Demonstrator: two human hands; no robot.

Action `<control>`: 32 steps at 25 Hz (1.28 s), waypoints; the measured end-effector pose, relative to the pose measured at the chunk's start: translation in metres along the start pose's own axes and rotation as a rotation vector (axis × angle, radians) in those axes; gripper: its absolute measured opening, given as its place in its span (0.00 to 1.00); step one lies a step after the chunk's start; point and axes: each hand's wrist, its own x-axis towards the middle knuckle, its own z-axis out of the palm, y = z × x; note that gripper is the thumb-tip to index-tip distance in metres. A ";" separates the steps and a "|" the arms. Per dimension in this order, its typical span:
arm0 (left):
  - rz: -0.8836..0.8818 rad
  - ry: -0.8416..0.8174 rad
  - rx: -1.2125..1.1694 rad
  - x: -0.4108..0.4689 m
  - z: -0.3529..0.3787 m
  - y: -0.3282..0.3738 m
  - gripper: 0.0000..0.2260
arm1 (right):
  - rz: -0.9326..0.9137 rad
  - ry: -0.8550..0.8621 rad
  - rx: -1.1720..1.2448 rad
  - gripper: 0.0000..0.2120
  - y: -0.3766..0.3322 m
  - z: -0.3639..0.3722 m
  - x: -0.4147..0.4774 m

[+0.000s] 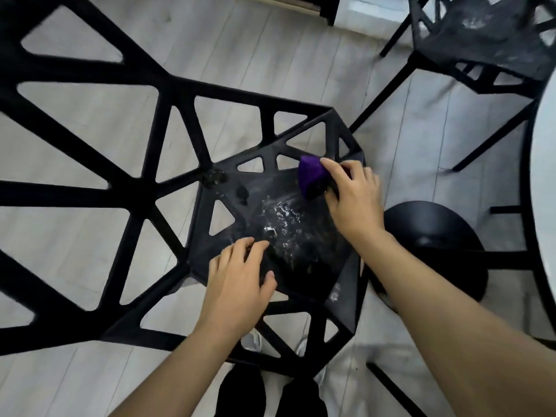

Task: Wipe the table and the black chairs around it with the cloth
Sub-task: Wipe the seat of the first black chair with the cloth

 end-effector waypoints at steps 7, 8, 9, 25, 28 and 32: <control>-0.281 -0.054 0.095 0.035 0.034 -0.061 0.29 | -0.200 -0.002 -0.094 0.26 0.023 0.105 0.018; -0.333 -0.056 0.061 0.037 0.036 -0.066 0.29 | -0.184 0.005 -0.076 0.26 0.022 0.113 0.013; -0.377 -0.064 0.024 0.039 0.038 -0.071 0.29 | -0.168 0.006 -0.057 0.26 0.019 0.118 0.011; -0.432 -0.175 -0.040 0.042 0.042 -0.078 0.32 | -0.203 -0.080 -0.010 0.30 0.010 0.115 -0.009; -0.389 -0.108 -0.018 0.044 0.040 -0.075 0.31 | -0.139 -0.044 0.048 0.28 -0.004 0.122 -0.018; -0.118 0.032 -0.035 0.064 0.038 -0.055 0.28 | -0.305 -0.129 0.118 0.29 -0.025 0.123 -0.094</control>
